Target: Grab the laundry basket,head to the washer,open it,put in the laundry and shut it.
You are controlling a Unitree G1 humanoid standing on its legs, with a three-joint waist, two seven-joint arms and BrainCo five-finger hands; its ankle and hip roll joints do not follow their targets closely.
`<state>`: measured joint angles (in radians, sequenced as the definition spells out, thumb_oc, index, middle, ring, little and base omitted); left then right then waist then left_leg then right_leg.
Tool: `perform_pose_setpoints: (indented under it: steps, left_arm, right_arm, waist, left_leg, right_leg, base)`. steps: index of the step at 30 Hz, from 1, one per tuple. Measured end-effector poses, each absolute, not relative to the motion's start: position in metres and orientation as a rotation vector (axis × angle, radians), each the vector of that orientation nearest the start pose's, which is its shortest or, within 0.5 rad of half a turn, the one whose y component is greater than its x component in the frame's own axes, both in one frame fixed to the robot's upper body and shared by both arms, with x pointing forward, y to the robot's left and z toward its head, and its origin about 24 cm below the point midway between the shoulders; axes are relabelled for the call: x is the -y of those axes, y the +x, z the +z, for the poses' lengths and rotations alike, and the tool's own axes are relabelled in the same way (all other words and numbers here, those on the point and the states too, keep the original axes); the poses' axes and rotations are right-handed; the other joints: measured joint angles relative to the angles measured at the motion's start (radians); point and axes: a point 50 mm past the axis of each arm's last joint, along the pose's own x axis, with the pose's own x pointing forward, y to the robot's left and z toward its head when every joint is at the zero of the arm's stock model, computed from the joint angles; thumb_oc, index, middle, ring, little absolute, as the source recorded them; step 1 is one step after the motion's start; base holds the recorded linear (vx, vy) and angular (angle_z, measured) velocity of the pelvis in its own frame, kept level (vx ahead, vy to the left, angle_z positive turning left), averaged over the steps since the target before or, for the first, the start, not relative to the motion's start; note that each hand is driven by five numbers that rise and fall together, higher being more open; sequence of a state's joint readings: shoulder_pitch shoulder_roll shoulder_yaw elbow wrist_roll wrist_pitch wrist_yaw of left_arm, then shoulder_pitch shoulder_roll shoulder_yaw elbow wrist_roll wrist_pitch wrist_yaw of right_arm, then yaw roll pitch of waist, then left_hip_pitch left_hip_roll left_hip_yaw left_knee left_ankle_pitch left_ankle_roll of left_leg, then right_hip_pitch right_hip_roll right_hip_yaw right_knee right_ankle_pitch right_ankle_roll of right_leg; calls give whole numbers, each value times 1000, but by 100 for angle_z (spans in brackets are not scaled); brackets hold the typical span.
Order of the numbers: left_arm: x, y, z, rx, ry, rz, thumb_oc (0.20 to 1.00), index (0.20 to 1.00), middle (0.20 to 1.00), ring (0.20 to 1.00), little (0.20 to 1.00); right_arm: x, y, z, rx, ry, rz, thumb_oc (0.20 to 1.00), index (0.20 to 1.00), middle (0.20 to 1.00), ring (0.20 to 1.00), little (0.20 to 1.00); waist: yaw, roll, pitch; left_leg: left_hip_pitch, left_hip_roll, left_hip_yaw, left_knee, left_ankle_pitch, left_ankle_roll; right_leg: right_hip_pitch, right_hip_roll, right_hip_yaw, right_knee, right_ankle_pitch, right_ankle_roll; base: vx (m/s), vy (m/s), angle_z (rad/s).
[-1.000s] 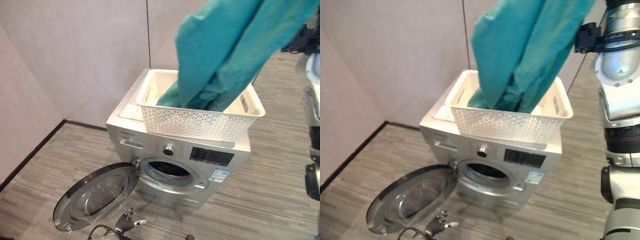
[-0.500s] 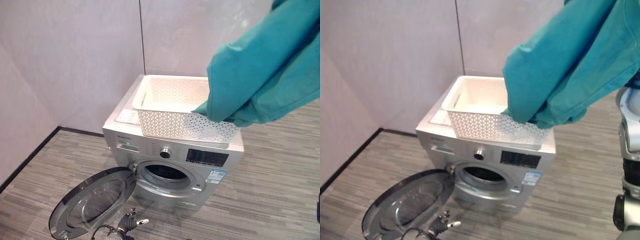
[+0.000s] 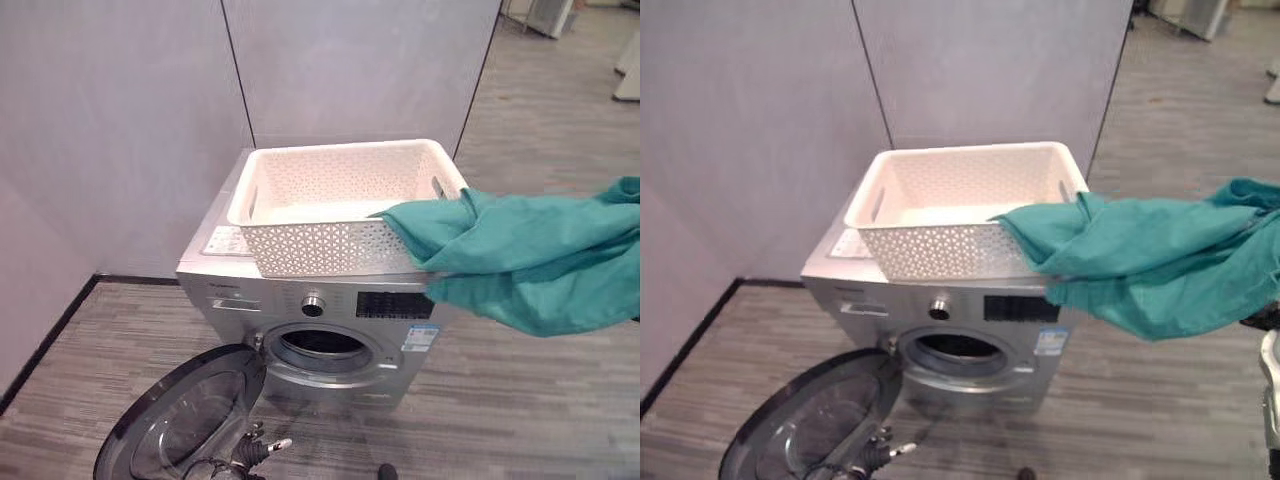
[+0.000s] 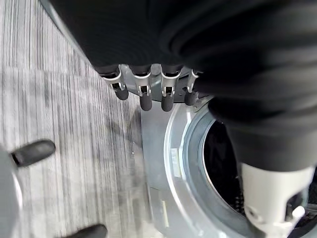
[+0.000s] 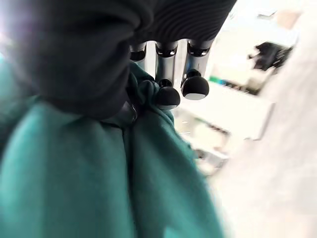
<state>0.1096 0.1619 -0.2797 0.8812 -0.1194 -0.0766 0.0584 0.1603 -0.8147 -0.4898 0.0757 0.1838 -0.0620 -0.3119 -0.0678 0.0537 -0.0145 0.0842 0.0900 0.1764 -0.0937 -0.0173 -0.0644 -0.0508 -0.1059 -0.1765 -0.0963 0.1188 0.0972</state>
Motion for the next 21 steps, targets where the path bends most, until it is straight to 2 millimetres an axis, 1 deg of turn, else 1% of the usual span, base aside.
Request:
perform_pose_setpoints:
  steps: [1, 2, 3, 5, 6, 7, 9, 11, 12, 14, 15, 18, 21]
  left_arm:
    - [-172, 119, -146, -927, 181, -78, 1000, 1000, 1000, 1000, 1000]
    - [-173, 122, -144, -910, 192, -85, 1000, 1000, 1000, 1000, 1000]
    - [-173, 123, -143, -904, 199, -91, 1000, 1000, 1000, 1000, 1000]
    - [-175, 129, -140, -874, 232, -113, 1000, 1000, 1000, 1000, 1000]
    - [-176, 136, -134, -833, 245, -126, 1000, 1000, 1000, 1000, 1000]
    - [-176, 138, -132, -817, 250, -134, 1000, 1000, 1000, 1000, 1000]
    - [-177, 142, -130, -801, 267, -156, 1000, 1000, 1000, 1000, 1000]
    - [-175, 149, -126, -770, 269, -173, 1000, 1000, 1000, 1000, 1000]
    - [-174, 151, -124, -760, 268, -175, 1000, 1000, 1000, 1000, 1000]
    - [-174, 153, -123, -754, 268, -176, 1000, 1000, 1000, 1000, 1000]
    - [-172, 153, -123, -749, 263, -180, 1000, 1000, 1000, 1000, 1000]
    - [-172, 153, -123, -751, 261, -183, 1000, 1000, 1000, 1000, 1000]
    - [-173, 149, -126, -770, 262, -182, 1000, 1000, 1000, 1000, 1000]
  right_arm:
    - [399, 187, 156, 144, -639, -754, 200, 200, 200, 200, 200]
    - [403, 178, 143, 87, -627, -770, 200, 200, 200, 200, 200]
    - [403, 175, 137, 63, -611, -769, 200, 200, 200, 200, 200]
    - [404, 170, 111, -20, -560, -766, 200, 200, 200, 200, 200]
    - [400, 171, 94, -98, -543, -721, 200, 200, 200, 200, 200]
    - [396, 173, 87, -114, -528, -695, 200, 200, 200, 200, 200]
    - [385, 177, 68, -147, -450, -668, 200, 200, 200, 200, 200]
    - [367, 182, 48, -195, -390, -583, 200, 200, 200, 200, 200]
    - [360, 184, 41, -213, -378, -547, 200, 200, 200, 200, 200]
    - [348, 188, 26, -241, -309, -515, 200, 200, 200, 200, 200]
    - [343, 189, 21, -260, -309, -488, 200, 200, 200, 200, 200]
    - [336, 187, 5, -330, -308, -450, 200, 200, 200, 200, 200]
    - [314, 188, -15, -390, -256, -367, 200, 200, 200, 200, 200]
  waist:
    - [-5, 0, 0]
    - [-6, -3, 4]
    - [-10, -3, 5]
    - [-15, -12, 12]
    - [-16, -12, 22]
    - [-18, -7, 29]
    - [-25, -8, 33]
    - [-27, 3, 41]
    - [-24, 10, 46]
    - [-20, 15, 49]
    - [-11, 19, 50]
    - [4, 16, 51]
    - [9, 10, 56]
  left_leg:
    - [0, 0, 2, 0, -1, 1]
    - [0, 1, 1, 0, -1, 2]
    - [0, 2, 2, 0, -2, 2]
    - [2, 4, 2, 0, -1, 3]
    - [1, 3, 3, 0, -2, 3]
    - [1, 2, 3, 0, -2, 4]
    - [2, 3, 4, 0, -2, 4]
    - [2, 3, 5, 0, -2, 4]
    - [1, 4, 5, 0, -2, 4]
    - [2, 5, 6, 0, 1, 0]
    - [2, 5, 5, 0, 1, 0]
    - [1, 5, 2, 0, 1, 0]
    - [1, 5, 3, 0, 1, 0]
  right_leg:
    - [-2, 0, 1, 0, -1, 0]
    - [-1, 1, 0, 0, -1, -1]
    - [-2, 1, 1, 0, -1, -1]
    - [0, 3, 0, 0, -2, -3]
    - [-2, 1, 1, 0, -2, -3]
    - [-1, 0, 1, 0, -2, -3]
    - [-2, 2, 2, 0, -2, -5]
    - [-2, 2, 3, 0, -2, -5]
    - [-1, 1, 3, 0, 0, -3]
    - [-1, 4, 3, 0, 0, -4]
    - [-1, 4, 3, 0, 0, -4]
    - [0, 4, 0, 0, 1, -5]
    - [1, 2, -1, 0, -1, -4]
  base:
    - [0, 0, 0]
    - [0, 0, 0]
    - [-11, -32, 1]
    - [0, 0, 0]
    - [0, 0, 0]
    - [0, 0, 0]
    - [0, 0, 0]
    - [0, 0, 0]
    - [0, 0, 0]
    - [0, 0, 0]
    - [0, 0, 0]
    - [-1, -10, 3]
    - [0, 0, 0]
